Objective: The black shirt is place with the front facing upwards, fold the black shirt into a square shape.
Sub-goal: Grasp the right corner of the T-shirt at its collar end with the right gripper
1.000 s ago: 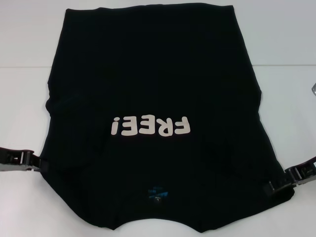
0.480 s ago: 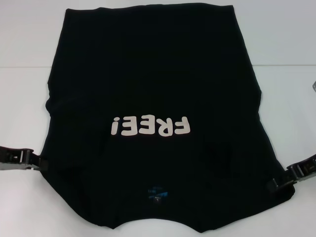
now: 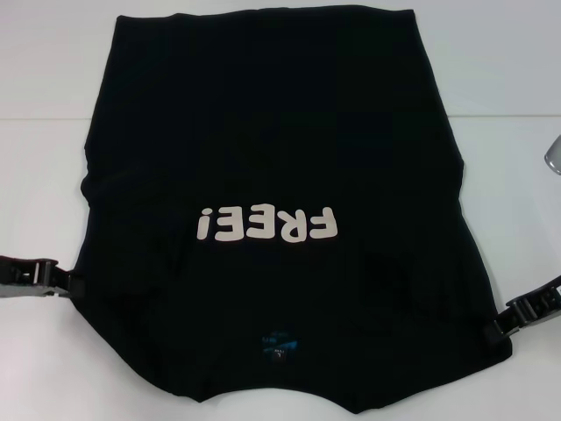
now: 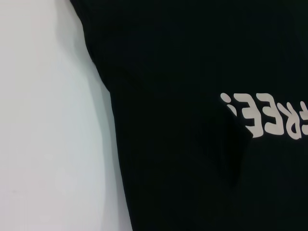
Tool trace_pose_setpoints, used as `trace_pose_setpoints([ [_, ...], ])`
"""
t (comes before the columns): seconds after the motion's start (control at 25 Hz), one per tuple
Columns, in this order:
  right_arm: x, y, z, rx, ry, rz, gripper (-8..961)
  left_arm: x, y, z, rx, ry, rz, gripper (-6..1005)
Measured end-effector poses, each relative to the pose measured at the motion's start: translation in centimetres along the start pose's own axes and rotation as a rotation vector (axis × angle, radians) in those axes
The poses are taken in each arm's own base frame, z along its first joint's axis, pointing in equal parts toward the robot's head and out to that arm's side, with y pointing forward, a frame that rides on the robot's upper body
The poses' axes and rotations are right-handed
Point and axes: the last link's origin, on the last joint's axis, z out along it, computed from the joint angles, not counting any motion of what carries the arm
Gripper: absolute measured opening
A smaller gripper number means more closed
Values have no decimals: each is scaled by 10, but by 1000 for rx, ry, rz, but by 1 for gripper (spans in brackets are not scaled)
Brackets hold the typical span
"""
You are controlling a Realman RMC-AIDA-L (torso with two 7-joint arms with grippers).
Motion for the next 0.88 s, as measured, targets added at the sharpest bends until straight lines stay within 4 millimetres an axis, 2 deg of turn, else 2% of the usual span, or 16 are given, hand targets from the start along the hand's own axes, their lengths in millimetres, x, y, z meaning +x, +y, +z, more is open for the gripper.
trace_pose_setpoints([
  [0.24, -1, 0, -1, 16, 13, -11, 210, 0, 0, 0, -1, 3, -1, 39],
  [0.48, -2, 0, -1, 19, 14, -13, 35, -1, -1, -1, 0, 2, -2, 39],
  [0.68, -2, -2, -3, 21, 12, -9, 39, -1, -1, -1, 0, 2, -2, 38],
  [0.88, -2, -2, -5, 29, 18, -3, 131, -1, -1, -1, -1, 4, -1, 38],
])
